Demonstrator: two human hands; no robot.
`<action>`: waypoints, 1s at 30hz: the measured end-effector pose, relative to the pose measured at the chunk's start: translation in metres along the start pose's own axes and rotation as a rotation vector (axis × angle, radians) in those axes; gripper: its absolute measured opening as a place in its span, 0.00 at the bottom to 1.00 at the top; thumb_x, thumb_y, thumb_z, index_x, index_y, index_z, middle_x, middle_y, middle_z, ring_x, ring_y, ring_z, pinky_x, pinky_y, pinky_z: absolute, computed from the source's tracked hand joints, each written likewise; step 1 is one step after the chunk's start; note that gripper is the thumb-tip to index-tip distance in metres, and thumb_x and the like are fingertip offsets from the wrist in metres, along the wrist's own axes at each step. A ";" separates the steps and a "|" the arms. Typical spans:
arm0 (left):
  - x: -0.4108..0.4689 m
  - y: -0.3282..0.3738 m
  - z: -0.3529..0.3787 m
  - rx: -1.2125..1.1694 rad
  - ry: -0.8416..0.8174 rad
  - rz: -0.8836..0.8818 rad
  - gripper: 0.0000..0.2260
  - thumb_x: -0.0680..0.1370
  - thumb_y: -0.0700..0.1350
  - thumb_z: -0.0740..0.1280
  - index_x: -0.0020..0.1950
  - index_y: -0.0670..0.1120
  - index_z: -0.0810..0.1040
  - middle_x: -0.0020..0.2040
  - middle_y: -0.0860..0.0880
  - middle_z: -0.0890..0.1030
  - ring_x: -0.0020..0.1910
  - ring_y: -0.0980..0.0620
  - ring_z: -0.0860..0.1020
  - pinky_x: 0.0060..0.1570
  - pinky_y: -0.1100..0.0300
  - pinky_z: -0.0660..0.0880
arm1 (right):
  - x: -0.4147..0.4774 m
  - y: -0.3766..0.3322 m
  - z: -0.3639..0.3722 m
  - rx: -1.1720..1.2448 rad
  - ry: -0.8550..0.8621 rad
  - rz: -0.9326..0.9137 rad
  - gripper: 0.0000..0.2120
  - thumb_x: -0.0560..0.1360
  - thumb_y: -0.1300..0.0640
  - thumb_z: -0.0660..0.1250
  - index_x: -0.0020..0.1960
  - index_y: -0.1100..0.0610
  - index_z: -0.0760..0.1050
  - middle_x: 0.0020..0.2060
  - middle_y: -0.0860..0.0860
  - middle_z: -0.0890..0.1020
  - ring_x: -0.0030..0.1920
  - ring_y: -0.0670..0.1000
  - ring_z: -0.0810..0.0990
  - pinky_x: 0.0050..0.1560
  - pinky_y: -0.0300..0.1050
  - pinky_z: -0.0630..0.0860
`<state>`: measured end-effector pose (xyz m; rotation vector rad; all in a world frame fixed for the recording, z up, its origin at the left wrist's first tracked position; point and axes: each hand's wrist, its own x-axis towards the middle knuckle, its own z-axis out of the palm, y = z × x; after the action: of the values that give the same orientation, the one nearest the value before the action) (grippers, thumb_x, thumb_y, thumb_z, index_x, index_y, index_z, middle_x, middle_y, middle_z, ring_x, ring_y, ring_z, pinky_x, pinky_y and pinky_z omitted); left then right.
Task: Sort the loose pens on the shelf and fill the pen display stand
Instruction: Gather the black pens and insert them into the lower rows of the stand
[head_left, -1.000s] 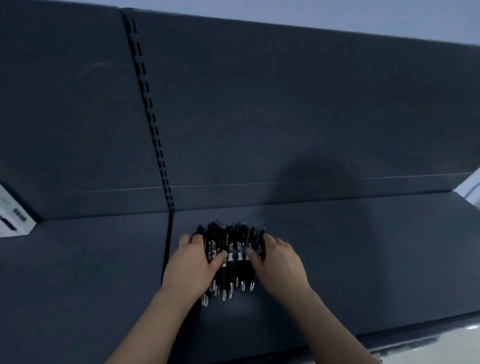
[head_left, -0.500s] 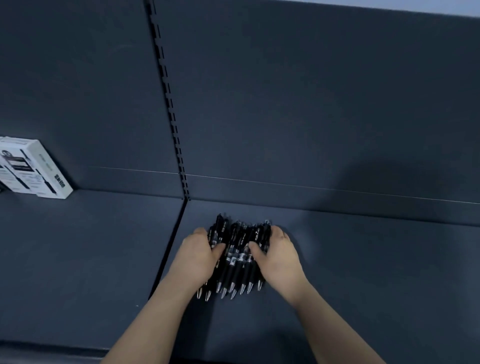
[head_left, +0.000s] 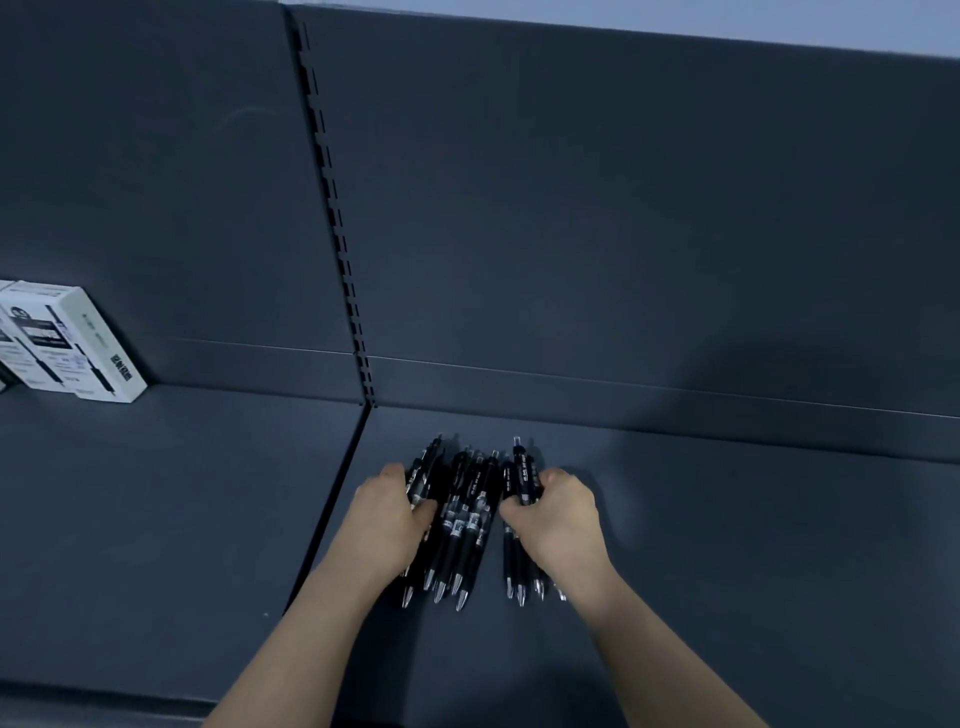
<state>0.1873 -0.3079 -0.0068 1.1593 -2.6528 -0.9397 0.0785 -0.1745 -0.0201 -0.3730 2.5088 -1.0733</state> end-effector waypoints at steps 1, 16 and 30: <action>0.000 -0.001 0.000 0.013 -0.001 0.003 0.09 0.79 0.45 0.65 0.44 0.41 0.68 0.35 0.49 0.72 0.29 0.55 0.68 0.23 0.66 0.63 | -0.001 0.000 0.000 -0.017 -0.007 -0.018 0.08 0.73 0.57 0.66 0.41 0.57 0.66 0.30 0.51 0.71 0.26 0.49 0.66 0.22 0.37 0.64; -0.019 -0.005 -0.022 -0.439 -0.109 0.002 0.14 0.82 0.53 0.56 0.42 0.45 0.67 0.32 0.48 0.72 0.24 0.53 0.72 0.32 0.53 0.77 | -0.007 -0.003 -0.026 0.219 -0.033 -0.194 0.17 0.80 0.47 0.58 0.38 0.56 0.62 0.30 0.48 0.64 0.28 0.46 0.63 0.31 0.38 0.63; -0.057 -0.075 -0.116 -0.559 0.129 0.061 0.14 0.81 0.48 0.61 0.40 0.41 0.72 0.23 0.51 0.74 0.21 0.54 0.71 0.23 0.63 0.68 | -0.064 -0.102 0.038 0.396 -0.176 -0.280 0.12 0.82 0.54 0.58 0.48 0.61 0.75 0.29 0.52 0.68 0.32 0.52 0.67 0.28 0.38 0.68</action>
<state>0.3119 -0.3654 0.0515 0.9550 -2.1000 -1.4134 0.1613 -0.2421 0.0465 -0.6796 2.0676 -1.5355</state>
